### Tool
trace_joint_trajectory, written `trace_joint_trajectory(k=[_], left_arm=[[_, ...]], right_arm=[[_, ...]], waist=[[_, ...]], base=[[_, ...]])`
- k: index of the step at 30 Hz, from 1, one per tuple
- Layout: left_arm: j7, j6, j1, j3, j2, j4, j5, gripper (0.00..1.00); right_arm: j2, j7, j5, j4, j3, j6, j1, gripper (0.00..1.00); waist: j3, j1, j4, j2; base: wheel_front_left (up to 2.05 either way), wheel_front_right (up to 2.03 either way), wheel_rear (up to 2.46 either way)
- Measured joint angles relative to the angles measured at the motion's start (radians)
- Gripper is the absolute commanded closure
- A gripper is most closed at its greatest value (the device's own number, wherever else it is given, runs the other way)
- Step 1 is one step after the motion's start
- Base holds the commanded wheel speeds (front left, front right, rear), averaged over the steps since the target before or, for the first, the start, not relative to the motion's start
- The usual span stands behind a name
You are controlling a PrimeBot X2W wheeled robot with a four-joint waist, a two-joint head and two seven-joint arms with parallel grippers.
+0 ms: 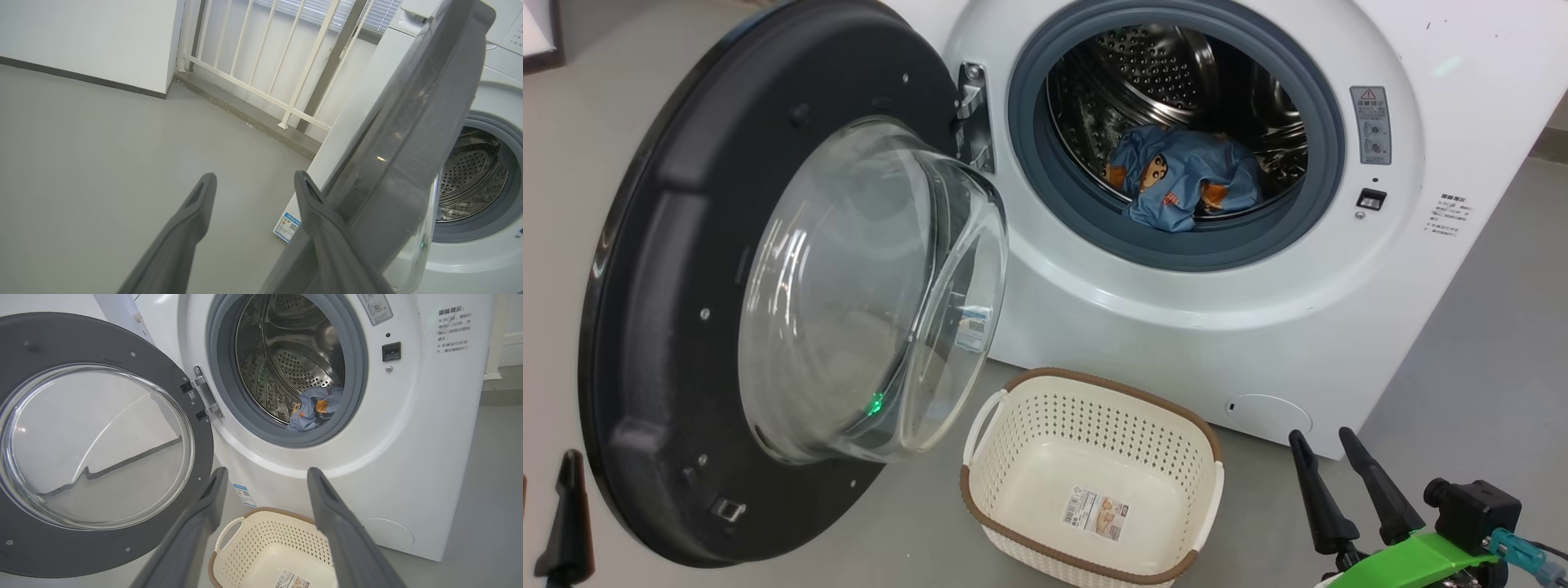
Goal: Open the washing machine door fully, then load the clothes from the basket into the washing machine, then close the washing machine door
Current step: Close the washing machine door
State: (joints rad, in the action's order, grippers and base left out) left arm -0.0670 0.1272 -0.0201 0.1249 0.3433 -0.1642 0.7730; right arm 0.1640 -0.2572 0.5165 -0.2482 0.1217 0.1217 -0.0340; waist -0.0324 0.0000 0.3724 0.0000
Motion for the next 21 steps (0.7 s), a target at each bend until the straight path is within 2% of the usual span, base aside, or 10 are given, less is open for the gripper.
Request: trace_joint_trajectory(k=[8,21], left_arm=[[-0.113,0.0,-0.037,-0.028,-0.013,-0.038,-0.048,0.0],[-0.167,0.0,-0.06,-0.068,-0.043,-0.076,-0.095,0.0]], right_arm=[[0.004,0.0,0.0,0.0,0.019,0.0,0.0,0.0],[0.018,0.0,0.017,-0.003,0.027,0.0,0.0,0.0]], waist=[[0.003,0.0,-0.005,0.0],[0.003,0.0,0.002,0.0]], base=[[0.0,0.0,0.0],[0.0,0.0,0.0]])
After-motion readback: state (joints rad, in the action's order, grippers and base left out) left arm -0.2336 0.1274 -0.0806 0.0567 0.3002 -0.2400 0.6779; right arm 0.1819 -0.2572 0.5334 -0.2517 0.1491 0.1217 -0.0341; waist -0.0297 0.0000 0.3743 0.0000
